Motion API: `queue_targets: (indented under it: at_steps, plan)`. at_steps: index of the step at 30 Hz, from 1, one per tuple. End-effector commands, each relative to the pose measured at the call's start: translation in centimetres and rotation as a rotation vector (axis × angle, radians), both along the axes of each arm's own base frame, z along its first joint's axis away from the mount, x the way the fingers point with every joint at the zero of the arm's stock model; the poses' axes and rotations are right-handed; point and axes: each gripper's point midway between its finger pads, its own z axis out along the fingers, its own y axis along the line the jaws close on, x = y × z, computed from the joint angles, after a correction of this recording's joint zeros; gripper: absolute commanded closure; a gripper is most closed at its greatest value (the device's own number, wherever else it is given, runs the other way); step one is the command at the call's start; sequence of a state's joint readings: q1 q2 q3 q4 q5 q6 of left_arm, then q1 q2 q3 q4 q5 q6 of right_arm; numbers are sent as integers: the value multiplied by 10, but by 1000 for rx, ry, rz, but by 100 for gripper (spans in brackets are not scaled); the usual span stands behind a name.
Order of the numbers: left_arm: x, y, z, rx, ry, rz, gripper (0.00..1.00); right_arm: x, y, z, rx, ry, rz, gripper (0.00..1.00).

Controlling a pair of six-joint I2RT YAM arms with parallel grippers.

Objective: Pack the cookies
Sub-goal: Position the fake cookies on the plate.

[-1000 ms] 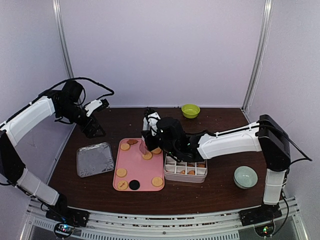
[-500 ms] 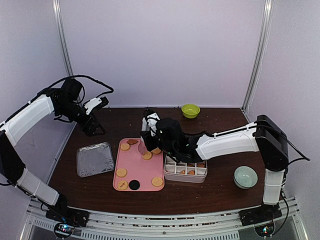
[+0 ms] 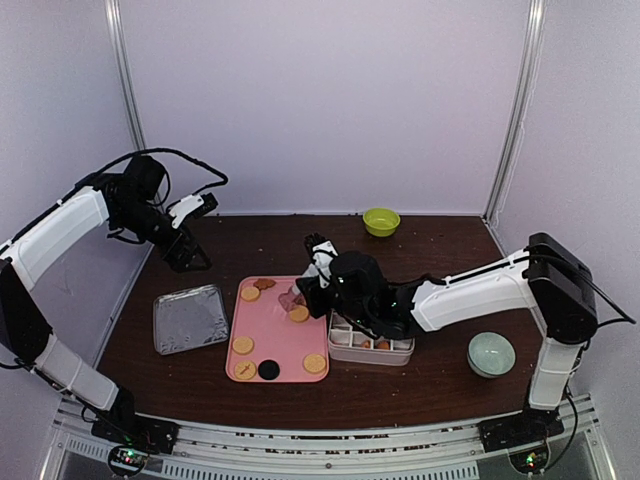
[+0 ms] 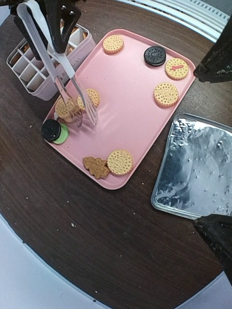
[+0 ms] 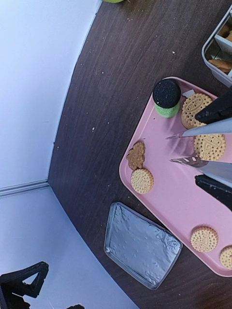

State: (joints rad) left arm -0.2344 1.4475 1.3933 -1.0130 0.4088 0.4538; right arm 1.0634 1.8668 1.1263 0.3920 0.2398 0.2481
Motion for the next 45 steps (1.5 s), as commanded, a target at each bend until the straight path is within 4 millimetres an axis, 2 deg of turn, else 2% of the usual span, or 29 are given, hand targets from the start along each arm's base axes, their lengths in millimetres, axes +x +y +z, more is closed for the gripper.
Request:
queue_targets:
  at_steps: [1, 7, 13, 19, 27, 31, 35, 45]
  plan:
    - [4, -2, 9, -29, -13, -2, 2, -11, -2, 23, 59, -7, 4, 65]
    - [3, -3, 9, -34, -12, -8, 2, -16, 0, 34, 34, -16, 18, 65]
    - [1, -3, 9, -32, -10, -15, 2, -21, 1, 32, -17, 7, 21, 64]
    - [-1, -4, 8, -41, -3, -21, 2, -36, 0, 27, -48, 26, 28, 63]
    - [-3, -5, 9, -47, -1, -29, 2, -53, -8, 40, -41, 27, 28, 63]
    - [-5, -6, 7, -52, 7, -34, 2, -62, -9, 37, -63, 47, 27, 63]
    - [-6, -7, 4, -57, 20, -36, 2, -62, -11, 33, -87, 49, 7, 59]
    - [-7, -7, 4, -57, 21, -35, 2, -59, -15, 47, -102, 19, -16, 56]
